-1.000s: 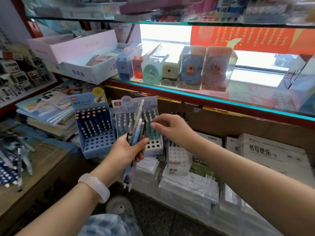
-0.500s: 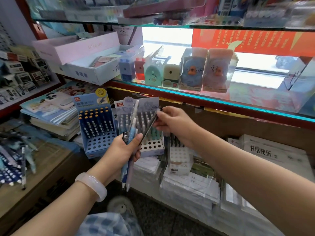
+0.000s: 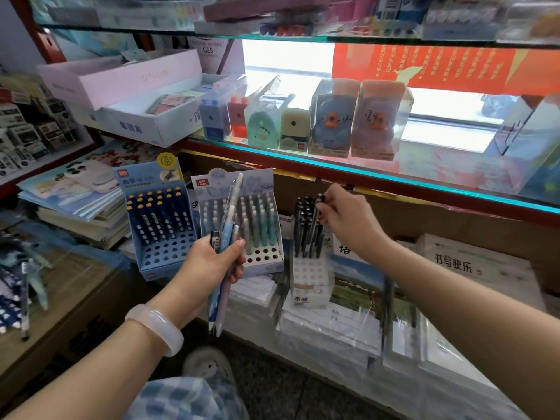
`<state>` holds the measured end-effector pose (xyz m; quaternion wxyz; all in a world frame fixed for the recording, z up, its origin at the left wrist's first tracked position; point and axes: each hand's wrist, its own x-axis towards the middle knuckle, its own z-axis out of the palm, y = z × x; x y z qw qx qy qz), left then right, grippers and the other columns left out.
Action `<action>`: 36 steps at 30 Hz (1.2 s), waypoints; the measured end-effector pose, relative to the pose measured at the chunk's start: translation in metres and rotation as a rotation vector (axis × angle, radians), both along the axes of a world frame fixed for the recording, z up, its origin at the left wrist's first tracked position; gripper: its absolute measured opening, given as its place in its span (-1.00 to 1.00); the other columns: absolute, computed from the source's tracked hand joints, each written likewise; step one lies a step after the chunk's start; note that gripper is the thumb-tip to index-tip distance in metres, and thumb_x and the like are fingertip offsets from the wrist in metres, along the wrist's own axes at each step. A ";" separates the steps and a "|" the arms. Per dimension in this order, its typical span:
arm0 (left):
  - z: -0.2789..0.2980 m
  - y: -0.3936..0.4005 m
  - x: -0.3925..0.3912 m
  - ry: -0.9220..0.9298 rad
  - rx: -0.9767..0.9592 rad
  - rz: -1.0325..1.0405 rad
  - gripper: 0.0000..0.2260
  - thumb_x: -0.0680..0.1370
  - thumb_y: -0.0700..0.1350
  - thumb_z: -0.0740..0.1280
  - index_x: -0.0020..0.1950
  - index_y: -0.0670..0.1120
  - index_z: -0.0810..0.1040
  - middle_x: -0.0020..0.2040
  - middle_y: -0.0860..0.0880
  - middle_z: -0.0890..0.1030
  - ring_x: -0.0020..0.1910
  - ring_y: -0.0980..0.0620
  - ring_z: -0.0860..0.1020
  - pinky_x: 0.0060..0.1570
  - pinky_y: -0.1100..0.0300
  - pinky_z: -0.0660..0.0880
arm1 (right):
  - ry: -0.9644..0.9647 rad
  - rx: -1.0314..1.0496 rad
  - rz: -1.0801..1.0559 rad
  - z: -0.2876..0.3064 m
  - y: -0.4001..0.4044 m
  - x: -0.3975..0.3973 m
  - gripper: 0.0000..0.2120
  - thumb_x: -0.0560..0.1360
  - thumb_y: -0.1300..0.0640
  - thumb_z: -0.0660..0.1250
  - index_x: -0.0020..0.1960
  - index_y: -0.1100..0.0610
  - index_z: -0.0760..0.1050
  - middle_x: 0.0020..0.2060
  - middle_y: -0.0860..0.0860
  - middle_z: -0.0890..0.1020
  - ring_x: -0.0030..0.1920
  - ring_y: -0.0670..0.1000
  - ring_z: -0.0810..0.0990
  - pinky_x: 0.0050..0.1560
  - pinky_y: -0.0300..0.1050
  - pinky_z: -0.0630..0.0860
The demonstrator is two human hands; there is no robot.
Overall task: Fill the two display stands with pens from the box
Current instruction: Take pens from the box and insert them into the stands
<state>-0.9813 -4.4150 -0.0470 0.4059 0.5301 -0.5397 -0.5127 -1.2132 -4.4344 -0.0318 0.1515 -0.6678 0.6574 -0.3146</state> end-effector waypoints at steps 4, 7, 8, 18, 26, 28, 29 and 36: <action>0.000 0.001 0.002 -0.025 0.006 0.011 -0.80 0.57 -0.19 0.25 -0.24 -0.22 0.47 -0.49 -0.02 0.50 -0.55 0.11 0.47 -0.53 0.30 0.42 | -0.014 0.038 -0.008 -0.014 -0.002 0.009 -0.90 0.60 0.11 0.19 -0.01 0.14 0.37 -0.17 0.11 0.63 -0.14 0.10 0.63 -0.09 0.12 0.60; -0.001 0.000 0.006 -0.043 0.016 0.018 -0.80 0.57 -0.18 0.25 -0.23 -0.21 0.48 -0.49 0.00 0.51 -0.54 0.11 0.48 -0.52 0.31 0.42 | 0.012 0.076 -0.011 -0.022 -0.005 0.013 -0.90 0.60 0.10 0.18 -0.01 0.14 0.37 -0.15 0.11 0.62 -0.11 0.11 0.62 -0.06 0.13 0.58; -0.001 -0.001 0.007 -0.045 0.020 0.018 -0.80 0.57 -0.18 0.25 -0.23 -0.21 0.48 -0.49 0.00 0.51 -0.54 0.11 0.48 -0.52 0.31 0.42 | 0.024 0.089 -0.011 -0.025 -0.005 0.014 -0.90 0.60 0.10 0.18 -0.01 0.14 0.37 -0.14 0.11 0.62 -0.11 0.11 0.62 -0.05 0.13 0.58; -0.003 0.001 0.006 -0.019 0.030 0.020 -0.81 0.57 -0.19 0.25 -0.22 -0.23 0.48 -0.51 0.00 0.52 -0.55 0.12 0.48 -0.52 0.32 0.43 | 0.124 0.180 0.023 -0.054 -0.003 0.023 -0.86 0.61 0.13 0.16 -0.11 0.14 0.31 -0.22 0.13 0.59 -0.22 0.12 0.57 -0.21 0.04 0.51; 0.002 0.004 0.012 0.067 0.044 -0.022 -0.87 0.53 -0.18 0.30 -0.17 -0.22 0.52 -0.38 -0.07 0.59 -0.50 0.08 0.50 -0.50 0.28 0.44 | 0.196 0.290 0.003 -0.051 -0.008 0.024 -0.79 0.57 0.03 0.26 -0.05 0.19 0.45 -0.18 0.10 0.61 -0.19 0.08 0.58 -0.12 0.02 0.56; 0.004 0.005 0.014 0.098 0.052 -0.031 -0.89 0.53 -0.18 0.30 -0.13 -0.23 0.53 -0.38 -0.07 0.60 -0.49 0.07 0.50 -0.49 0.28 0.45 | 0.153 0.224 -0.057 -0.044 -0.005 0.023 -0.77 0.55 -0.03 0.27 -0.01 0.15 0.48 -0.21 0.01 0.59 -0.21 0.00 0.58 -0.12 -0.05 0.58; 0.004 0.006 0.015 0.104 0.056 -0.041 -0.88 0.53 -0.18 0.30 -0.11 -0.23 0.53 -0.37 -0.07 0.60 -0.49 0.07 0.51 -0.49 0.28 0.45 | 0.120 0.149 -0.095 -0.037 -0.005 0.022 -0.77 0.54 -0.04 0.27 0.02 0.13 0.49 -0.22 -0.02 0.58 -0.21 -0.03 0.58 -0.12 -0.10 0.58; 0.007 0.014 0.013 0.106 0.081 -0.118 -0.89 0.53 -0.20 0.29 -0.11 -0.23 0.54 -0.34 -0.10 0.60 -0.48 0.06 0.51 -0.49 0.28 0.45 | -0.586 0.264 0.217 0.019 -0.001 0.051 -0.78 0.57 0.07 0.24 0.13 0.15 0.53 -0.08 0.04 0.67 -0.05 -0.03 0.65 -0.06 -0.23 0.60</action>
